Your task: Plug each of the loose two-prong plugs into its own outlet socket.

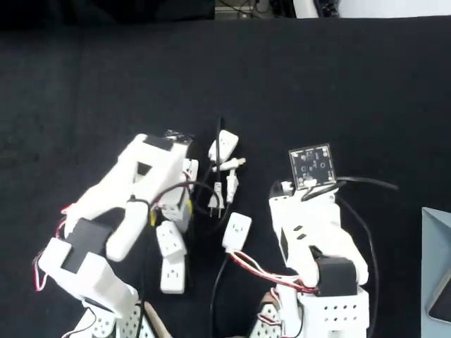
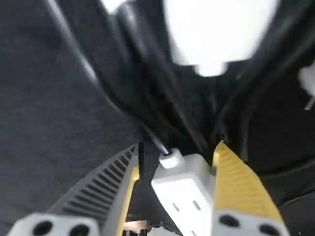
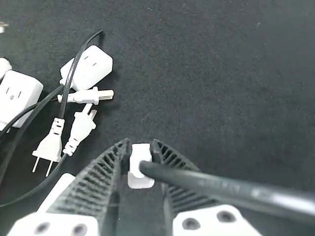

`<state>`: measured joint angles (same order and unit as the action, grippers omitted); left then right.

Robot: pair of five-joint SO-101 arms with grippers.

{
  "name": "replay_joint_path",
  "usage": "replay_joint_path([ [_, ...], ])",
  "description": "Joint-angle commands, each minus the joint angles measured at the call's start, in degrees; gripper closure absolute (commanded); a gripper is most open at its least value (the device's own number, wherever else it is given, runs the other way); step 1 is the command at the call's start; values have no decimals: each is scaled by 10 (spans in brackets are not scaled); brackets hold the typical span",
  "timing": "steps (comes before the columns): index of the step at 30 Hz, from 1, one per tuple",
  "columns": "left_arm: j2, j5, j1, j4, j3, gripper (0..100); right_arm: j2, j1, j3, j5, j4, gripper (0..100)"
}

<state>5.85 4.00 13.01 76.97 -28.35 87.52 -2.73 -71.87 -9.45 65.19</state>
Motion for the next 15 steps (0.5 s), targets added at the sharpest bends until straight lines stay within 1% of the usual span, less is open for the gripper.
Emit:
replay_joint_path([
  [1, -4, -23, -33, 9, 24, 797, 2, 6, 4, -4, 3, 985],
  [6, -3, -59, -56, 9, 51, 979, 2, 6, 4, -4, 3, 985],
  [8, -1, -74, -64, 9, 55, 953, 2, 6, 4, -4, 3, 985],
  [10, -1, -80, -73, 7, 60, 965, 2, 6, 4, -4, 3, 985],
  [13, -3, -105, -89, -17, 65, 971, 2, 6, 4, -4, 3, 985],
  [15, -3, -138, -103, -41, 73, 972, 2, 6, 4, -4, 3, 985],
])
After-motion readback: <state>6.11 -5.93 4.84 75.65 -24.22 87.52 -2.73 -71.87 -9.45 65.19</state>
